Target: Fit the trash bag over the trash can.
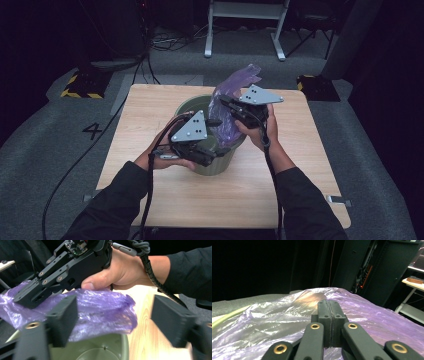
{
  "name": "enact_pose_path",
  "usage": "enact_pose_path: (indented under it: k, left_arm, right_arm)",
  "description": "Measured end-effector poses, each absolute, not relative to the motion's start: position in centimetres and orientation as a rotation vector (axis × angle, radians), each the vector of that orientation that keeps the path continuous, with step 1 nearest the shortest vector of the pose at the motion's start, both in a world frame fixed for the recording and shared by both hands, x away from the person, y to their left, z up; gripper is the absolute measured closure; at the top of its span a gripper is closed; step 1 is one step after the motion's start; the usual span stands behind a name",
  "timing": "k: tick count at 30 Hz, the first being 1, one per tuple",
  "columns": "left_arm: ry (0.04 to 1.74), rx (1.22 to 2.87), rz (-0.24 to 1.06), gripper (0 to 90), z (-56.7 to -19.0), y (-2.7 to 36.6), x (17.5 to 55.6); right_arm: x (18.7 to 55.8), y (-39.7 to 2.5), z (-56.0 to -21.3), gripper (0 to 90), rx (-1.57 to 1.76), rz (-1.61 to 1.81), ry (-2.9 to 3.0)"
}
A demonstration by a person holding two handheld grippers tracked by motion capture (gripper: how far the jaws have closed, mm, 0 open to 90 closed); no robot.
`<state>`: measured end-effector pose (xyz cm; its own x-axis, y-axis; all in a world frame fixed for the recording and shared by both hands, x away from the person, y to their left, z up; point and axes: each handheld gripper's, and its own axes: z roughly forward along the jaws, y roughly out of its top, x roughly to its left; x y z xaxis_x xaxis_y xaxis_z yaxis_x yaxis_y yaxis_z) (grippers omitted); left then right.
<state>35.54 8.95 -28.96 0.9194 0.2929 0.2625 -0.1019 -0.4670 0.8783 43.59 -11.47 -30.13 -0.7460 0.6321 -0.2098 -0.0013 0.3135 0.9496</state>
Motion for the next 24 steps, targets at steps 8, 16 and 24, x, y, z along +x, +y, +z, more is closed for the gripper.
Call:
enact_pose_path:
  k: [8,16,24]
  left_arm:
    - [0.150,2.062,0.610,80.4,-29.0,9.1,36.4]
    - [0.179,2.110,0.676,86.2,-29.4,10.4,37.1]
    - [0.217,2.127,0.672,86.6,-30.6,11.7,37.7]
  right_arm:
    - [43.4,-11.5,-30.0,89.6,0.550,1.492,2.025]
    - [42.3,-12.4,-30.1,77.3,0.542,1.510,2.046]
    - [41.6,-14.0,-30.2,53.0,0.567,1.533,2.066]
